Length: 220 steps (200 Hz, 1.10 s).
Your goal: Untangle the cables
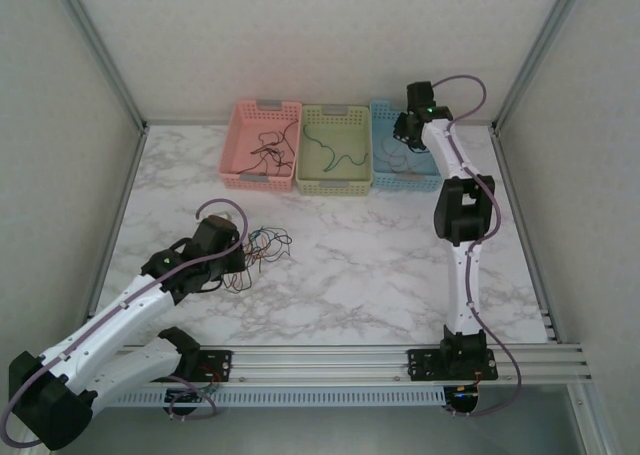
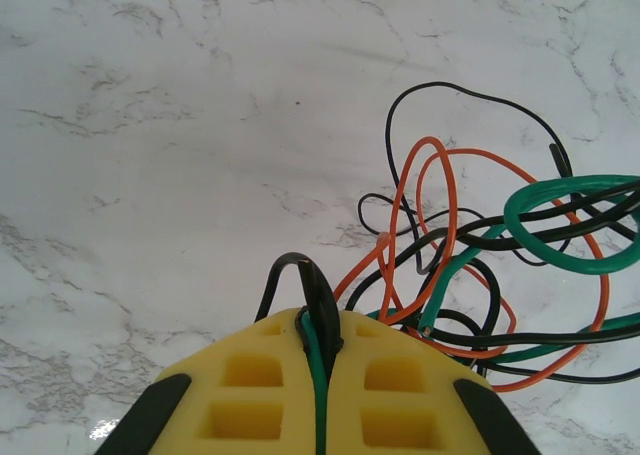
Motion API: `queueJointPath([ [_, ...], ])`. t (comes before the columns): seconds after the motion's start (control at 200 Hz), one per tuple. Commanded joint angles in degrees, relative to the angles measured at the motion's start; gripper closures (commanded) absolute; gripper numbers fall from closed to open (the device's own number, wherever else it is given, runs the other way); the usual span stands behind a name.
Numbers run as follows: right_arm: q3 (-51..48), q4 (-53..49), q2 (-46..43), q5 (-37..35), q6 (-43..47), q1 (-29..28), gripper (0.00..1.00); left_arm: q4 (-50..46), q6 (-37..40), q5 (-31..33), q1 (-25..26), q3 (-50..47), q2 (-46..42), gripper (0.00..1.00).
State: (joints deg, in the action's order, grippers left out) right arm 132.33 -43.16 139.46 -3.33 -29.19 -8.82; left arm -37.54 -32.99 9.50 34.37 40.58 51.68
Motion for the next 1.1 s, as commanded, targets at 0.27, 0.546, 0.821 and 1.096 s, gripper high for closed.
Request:
queueJointPath([
  [0.27,-13.5,4.0,-17.0,-1.8,1.8,-3.1,0.49,1.2,0.5,-1.1,-0.4,-0.7,-0.7,1.00],
  [0.546,-50.1,23.0,-47.5,4.6,2.5,-11.2,0.49,4.0,0.3,-4.4,-0.4,-1.9,-1.8,1.00],
  [0.821,-74.6,39.3,-61.1,25.4,2.1,-23.0,0.55,4.6,0.5,-6.0,-0.4,-1.8,-2.0,1.00],
  [1.096,-78.7,41.5,-61.5,36.3,10.6,-33.6,0.43,3.2,1.4,-6.1,-0.5,-0.2,-1.9,1.00],
])
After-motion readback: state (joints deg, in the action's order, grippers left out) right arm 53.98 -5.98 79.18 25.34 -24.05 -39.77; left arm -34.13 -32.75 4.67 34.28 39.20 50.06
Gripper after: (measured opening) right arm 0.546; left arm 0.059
